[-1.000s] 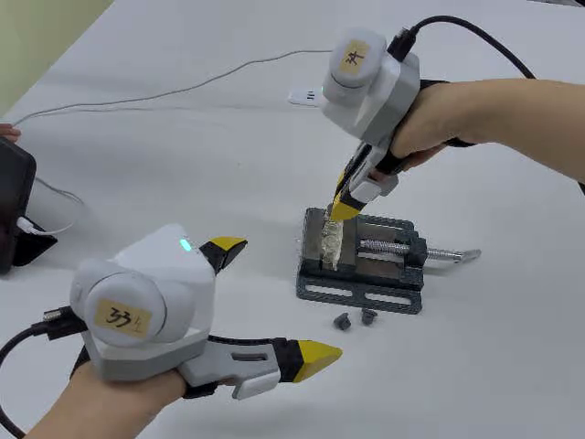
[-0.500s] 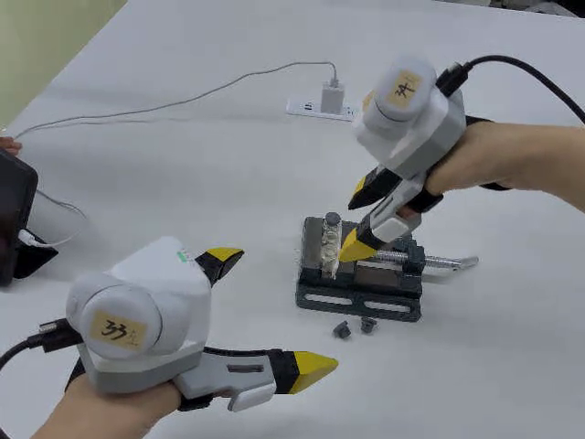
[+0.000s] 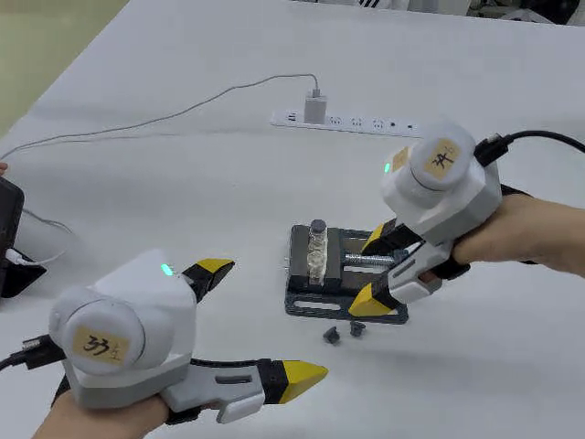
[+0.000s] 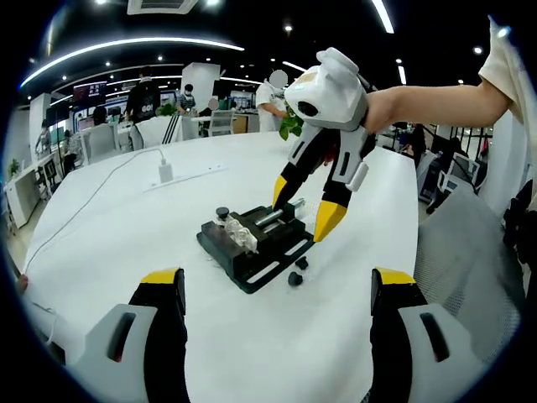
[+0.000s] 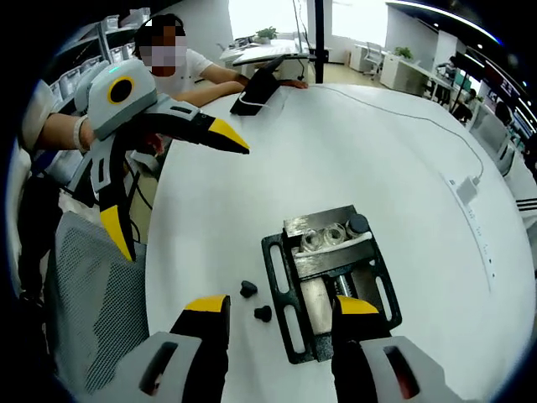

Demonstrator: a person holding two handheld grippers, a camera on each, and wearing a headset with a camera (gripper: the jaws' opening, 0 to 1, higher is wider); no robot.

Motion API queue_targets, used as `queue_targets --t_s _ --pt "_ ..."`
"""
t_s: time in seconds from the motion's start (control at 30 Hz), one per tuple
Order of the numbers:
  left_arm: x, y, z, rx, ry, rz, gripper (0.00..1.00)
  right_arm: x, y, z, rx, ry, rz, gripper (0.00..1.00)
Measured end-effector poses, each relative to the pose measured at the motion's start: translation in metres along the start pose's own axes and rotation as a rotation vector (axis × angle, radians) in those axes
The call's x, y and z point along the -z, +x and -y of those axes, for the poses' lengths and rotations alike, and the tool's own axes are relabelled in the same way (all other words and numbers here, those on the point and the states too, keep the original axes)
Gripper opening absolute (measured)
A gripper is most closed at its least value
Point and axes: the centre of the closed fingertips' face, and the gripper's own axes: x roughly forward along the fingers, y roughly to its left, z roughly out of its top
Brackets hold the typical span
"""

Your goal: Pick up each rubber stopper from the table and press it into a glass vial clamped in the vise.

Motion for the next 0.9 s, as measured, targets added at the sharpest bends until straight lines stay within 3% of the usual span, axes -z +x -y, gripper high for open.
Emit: queue_targets --t_s 0.5,0.67,0.9 --pt "0.008 -0.003 0.006 0.003 -0.005 -0.014 0.90 0.031 0.011 -0.022 0.045 0.027 0.054 0.35" --pt "0.010 -0.003 0.008 0.002 -0.011 -0.017 0.90 0.037 0.016 -0.020 0.062 0.047 0.068 0.27" --pt "0.014 -0.003 0.009 0.001 -0.017 -0.023 0.89 0.031 0.019 -0.015 0.070 0.046 0.102 0.15"
